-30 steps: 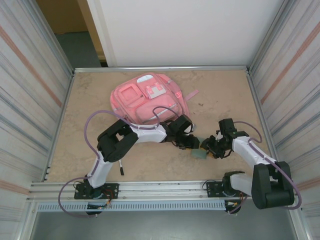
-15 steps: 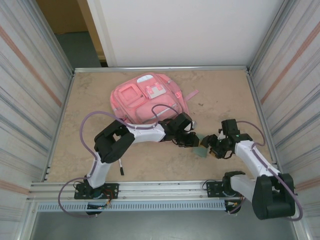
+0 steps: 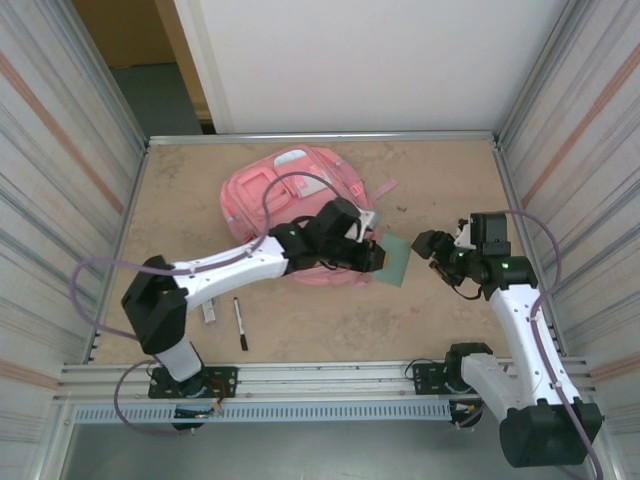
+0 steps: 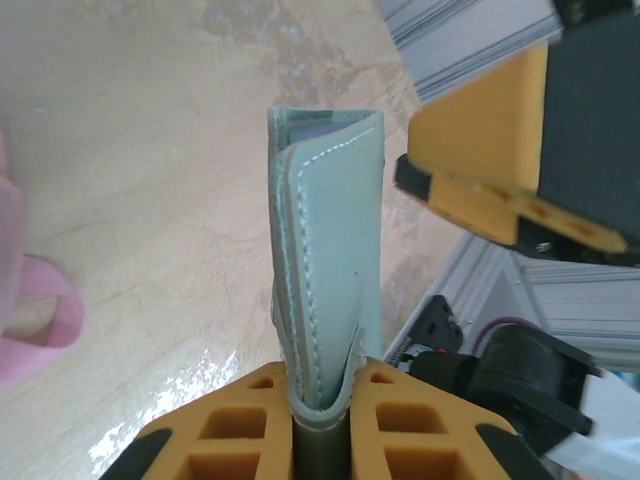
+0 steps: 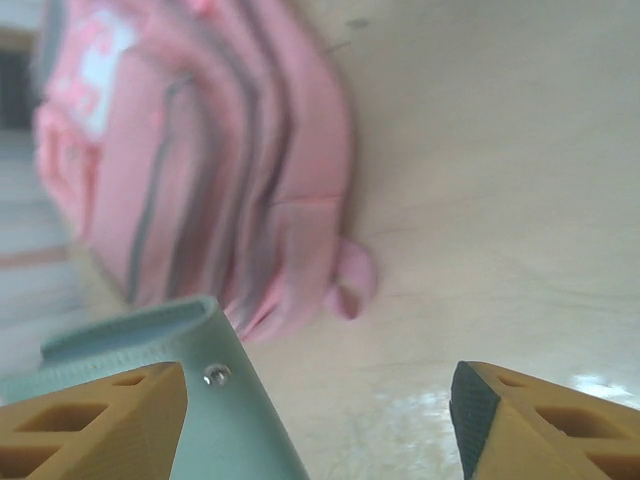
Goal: Pack books, pencil case, and school supplies into a backpack
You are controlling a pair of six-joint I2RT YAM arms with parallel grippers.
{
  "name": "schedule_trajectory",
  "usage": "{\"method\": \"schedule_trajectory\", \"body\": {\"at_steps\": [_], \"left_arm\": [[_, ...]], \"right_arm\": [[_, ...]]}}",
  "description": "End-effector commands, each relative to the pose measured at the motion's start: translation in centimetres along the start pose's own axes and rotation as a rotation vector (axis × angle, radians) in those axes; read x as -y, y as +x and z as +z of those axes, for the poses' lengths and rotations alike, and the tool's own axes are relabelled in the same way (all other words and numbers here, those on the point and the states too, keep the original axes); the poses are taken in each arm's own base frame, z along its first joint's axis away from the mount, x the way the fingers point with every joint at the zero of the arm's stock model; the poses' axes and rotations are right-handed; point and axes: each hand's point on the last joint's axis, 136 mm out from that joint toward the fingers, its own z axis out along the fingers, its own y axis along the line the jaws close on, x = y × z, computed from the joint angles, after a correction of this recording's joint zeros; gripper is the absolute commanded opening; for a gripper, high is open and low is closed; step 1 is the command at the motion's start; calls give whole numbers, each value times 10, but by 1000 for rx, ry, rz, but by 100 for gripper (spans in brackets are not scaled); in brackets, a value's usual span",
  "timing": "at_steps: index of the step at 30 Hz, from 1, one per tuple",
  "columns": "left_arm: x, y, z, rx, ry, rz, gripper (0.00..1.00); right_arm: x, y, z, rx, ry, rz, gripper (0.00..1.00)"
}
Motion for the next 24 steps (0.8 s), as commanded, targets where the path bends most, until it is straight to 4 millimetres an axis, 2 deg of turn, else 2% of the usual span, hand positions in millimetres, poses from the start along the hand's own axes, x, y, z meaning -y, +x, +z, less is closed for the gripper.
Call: {"method": "schedule_trajectory", "body": {"at_steps": [1, 4, 6, 11, 12, 13, 14, 17, 18, 19, 21, 22, 24], "left_arm": [[-2, -9, -49, -20, 117, -160, 4], [-3, -9, -84, 7, 186, -223, 4], [1, -5, -102, 12, 226, -228, 4], [23, 6, -131, -10, 363, -185, 3], [27, 7, -134, -5, 385, -173, 3], [28, 9, -136, -5, 399, -171, 3], [28, 10, -137, -5, 405, -170, 3], [23, 13, -136, -7, 397, -170, 3], [21, 14, -135, -5, 394, -174, 3], [20, 14, -135, -3, 394, -179, 3], [17, 12, -135, 10, 399, -188, 4], [17, 10, -136, 19, 400, -187, 3], [15, 7, -137, 41, 399, -180, 4]], "right_arm": [[-63, 19, -17, -47, -285, -279, 69], [-92, 38, -30, -11, -406, -488, 70], [-107, 51, -33, -41, -484, -538, 71], [-128, 84, -12, -232, -570, -571, 73], [-135, 90, -9, -270, -594, -575, 84], [-143, 95, -8, -303, -622, -570, 85], [-151, 97, -9, -327, -660, -562, 98], [-167, 89, -11, -305, -729, -537, 98], [-172, 89, -16, -312, -757, -535, 94], [-172, 87, -14, -334, -761, -519, 84], [-175, 89, -11, -379, -766, -500, 54], [-176, 92, -11, -394, -769, -491, 45], [-178, 95, -8, -415, -779, -471, 43]]}}
